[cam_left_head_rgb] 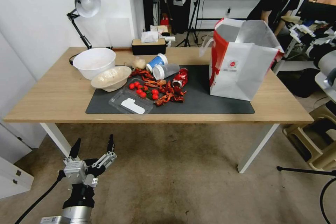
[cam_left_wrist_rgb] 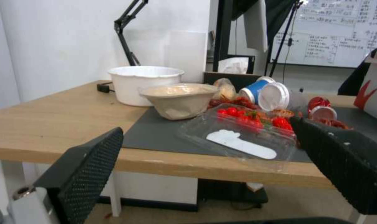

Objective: Pick up the food delivery bag from the floor and place it on the table.

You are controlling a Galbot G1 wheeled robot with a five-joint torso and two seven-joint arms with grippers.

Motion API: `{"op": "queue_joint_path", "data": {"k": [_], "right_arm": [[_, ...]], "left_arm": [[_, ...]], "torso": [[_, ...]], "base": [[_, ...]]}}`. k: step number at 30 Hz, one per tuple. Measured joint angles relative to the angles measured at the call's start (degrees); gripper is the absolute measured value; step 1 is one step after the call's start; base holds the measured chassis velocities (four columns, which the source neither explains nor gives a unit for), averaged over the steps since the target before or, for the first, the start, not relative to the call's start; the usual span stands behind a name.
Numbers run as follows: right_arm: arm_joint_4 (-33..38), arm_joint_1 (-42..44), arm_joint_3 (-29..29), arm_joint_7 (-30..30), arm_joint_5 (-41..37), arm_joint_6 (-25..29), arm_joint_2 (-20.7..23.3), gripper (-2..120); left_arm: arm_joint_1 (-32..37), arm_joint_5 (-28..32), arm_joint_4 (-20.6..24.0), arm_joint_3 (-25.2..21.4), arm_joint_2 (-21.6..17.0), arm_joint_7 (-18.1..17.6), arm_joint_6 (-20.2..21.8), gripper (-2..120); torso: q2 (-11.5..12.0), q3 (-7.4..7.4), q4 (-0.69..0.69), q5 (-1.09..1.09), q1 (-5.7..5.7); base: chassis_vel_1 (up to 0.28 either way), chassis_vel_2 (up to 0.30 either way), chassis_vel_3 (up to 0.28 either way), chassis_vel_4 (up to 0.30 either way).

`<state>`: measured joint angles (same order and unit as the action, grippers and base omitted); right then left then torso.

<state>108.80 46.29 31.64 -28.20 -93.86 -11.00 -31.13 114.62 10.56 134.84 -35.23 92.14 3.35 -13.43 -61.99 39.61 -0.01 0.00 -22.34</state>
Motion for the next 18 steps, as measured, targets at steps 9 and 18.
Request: {"op": "queue_joint_path", "data": {"k": [9, 18], "right_arm": [[1.0, 0.8, -0.1, 0.4, 1.2, -0.1, -0.5, 100], [2.8, 4.0, 1.5, 2.6, 2.8, 0.2, -0.5, 100]], "left_arm": [[-0.2, 0.1, 0.0, -0.2, 0.0, -0.1, 0.0, 100], [-0.4, 0.2, 0.0, -0.3, 0.0, -0.1, 0.0, 100]], "torso": [[0.0, 0.00, 0.00, 0.00, 0.00], [0.0, 0.00, 0.00, 0.00, 0.00]], "base": [[0.000, 0.000, 0.000, 0.000], [0.000, 0.000, 0.000, 0.000]]}}
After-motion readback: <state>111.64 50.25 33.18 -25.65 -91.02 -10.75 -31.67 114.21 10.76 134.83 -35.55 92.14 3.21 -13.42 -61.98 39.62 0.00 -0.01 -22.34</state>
